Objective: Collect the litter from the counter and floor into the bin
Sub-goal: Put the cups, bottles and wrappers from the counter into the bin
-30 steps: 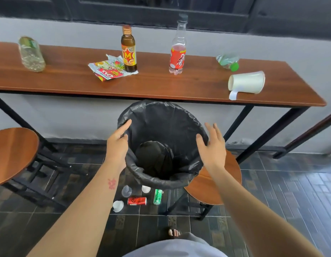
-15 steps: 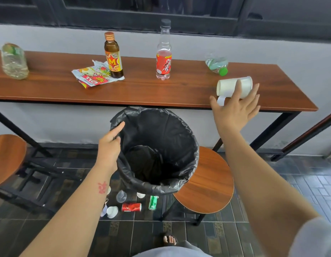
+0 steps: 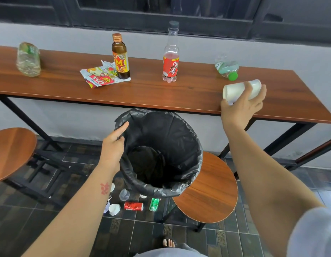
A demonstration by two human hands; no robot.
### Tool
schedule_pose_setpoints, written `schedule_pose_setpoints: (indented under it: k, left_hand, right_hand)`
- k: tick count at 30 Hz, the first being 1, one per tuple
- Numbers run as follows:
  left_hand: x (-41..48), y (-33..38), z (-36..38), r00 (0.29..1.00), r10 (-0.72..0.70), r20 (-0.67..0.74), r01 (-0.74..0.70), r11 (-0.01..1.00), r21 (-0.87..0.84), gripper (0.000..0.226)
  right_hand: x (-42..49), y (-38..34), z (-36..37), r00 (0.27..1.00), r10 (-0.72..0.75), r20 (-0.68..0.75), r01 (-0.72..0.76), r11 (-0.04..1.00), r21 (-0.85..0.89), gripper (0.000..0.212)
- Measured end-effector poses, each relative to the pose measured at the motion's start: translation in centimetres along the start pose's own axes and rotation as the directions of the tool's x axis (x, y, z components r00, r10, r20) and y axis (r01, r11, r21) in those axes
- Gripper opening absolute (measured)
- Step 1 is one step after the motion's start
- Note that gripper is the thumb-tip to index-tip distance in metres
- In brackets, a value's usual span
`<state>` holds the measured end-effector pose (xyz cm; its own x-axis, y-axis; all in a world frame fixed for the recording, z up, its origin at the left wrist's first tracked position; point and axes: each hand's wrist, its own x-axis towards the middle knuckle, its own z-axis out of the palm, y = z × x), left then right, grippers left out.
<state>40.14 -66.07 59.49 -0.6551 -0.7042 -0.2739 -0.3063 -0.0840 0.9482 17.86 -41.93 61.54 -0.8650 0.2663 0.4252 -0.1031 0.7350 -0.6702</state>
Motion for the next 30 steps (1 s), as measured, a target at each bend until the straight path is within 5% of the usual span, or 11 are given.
schedule_pose_setpoints:
  k: [11,15,18,23,30]
  left_hand:
    - [-0.6,-0.3,-0.6,1.0,0.008,0.017,-0.007,1.0,-0.022,0.048]
    - [-0.7,-0.5,-1.1,1.0,0.01,0.025,-0.009,0.999,-0.05,0.048]
    - [-1.0,-0.7,-1.7,1.0,0.009,0.021,-0.008,0.998,-0.055,0.048]
    - [-1.3,-0.9,-3.0,1.0,0.006,0.011,-0.005,0.998,-0.059,0.048]
    - [-1.1,-1.2,-4.7,1.0,0.022,0.016,-0.021,0.998,-0.054,0.049]
  right_hand:
    - [-5.7,-2.4,-1.8,0.944,-0.329,-0.033,0.325,0.905,0.274,0.071]
    - [-10.8,-3.6,-1.3,0.852,-0.511,0.116,0.459,0.834,0.307,0.071]
    - [-14.8,-3.4,-0.3,0.689,-0.641,0.338,0.577,0.768,0.279,0.072]
    - [-19.2,-1.9,2.3,0.43,-0.507,0.747,0.675,0.73,0.107,0.074]
    - [-19.8,-2.0,3.5,0.349,-0.409,0.843,0.744,0.668,0.016,0.081]
